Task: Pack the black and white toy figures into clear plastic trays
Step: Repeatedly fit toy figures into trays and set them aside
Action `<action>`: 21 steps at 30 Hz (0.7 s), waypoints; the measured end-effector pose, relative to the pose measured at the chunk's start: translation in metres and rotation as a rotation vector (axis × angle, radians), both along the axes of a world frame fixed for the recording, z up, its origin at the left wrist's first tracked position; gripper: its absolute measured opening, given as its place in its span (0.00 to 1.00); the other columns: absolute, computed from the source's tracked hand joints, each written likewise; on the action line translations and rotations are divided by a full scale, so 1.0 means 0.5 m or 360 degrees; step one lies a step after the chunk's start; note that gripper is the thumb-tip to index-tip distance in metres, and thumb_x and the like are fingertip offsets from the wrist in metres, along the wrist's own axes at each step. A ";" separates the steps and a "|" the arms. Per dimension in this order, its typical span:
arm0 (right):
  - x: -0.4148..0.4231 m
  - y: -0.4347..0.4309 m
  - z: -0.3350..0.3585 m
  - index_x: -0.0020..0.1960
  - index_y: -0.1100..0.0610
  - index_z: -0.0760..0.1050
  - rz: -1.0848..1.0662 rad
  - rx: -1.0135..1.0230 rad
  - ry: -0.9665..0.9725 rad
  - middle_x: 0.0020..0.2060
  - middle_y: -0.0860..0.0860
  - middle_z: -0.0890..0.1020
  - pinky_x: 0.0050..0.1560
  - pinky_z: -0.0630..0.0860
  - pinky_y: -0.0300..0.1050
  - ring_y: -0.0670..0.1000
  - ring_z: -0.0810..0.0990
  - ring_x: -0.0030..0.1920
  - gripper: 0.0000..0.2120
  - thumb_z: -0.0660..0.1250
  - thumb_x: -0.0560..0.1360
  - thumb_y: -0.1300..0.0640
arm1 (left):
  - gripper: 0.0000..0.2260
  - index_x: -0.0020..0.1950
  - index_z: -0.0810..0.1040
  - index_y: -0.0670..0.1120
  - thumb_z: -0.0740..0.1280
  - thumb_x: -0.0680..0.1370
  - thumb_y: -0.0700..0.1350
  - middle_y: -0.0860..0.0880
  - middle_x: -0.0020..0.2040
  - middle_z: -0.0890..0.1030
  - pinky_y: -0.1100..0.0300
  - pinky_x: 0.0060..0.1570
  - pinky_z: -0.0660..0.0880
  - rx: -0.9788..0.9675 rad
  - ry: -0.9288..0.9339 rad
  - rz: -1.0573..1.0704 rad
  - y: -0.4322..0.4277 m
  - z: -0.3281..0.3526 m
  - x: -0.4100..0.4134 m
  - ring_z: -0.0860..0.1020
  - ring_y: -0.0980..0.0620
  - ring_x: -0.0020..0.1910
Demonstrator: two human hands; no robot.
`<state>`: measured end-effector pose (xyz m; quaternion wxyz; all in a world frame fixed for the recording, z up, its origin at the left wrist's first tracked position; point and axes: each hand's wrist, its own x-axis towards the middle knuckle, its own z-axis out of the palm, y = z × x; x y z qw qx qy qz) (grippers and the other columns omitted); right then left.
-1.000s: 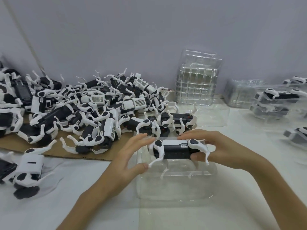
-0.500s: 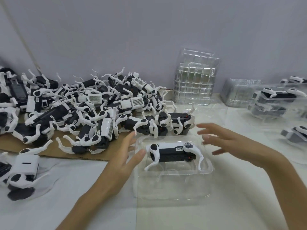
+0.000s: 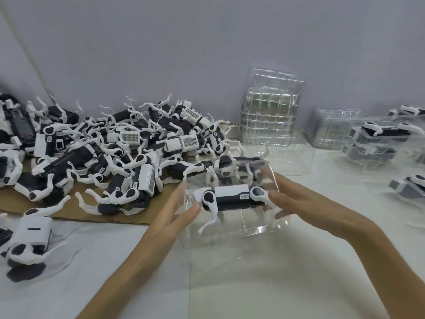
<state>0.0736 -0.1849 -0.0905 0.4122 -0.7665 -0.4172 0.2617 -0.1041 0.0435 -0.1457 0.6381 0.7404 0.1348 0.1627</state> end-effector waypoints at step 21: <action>-0.013 0.026 -0.016 0.70 0.35 0.66 -0.0335 0.0536 -0.0082 0.51 0.43 0.79 0.51 0.79 0.51 0.45 0.74 0.39 0.40 0.75 0.59 0.36 | 0.49 0.78 0.51 0.65 0.78 0.66 0.55 0.66 0.67 0.69 0.61 0.53 0.74 0.0375 -0.0221 0.0219 -0.011 0.010 -0.001 0.78 0.60 0.55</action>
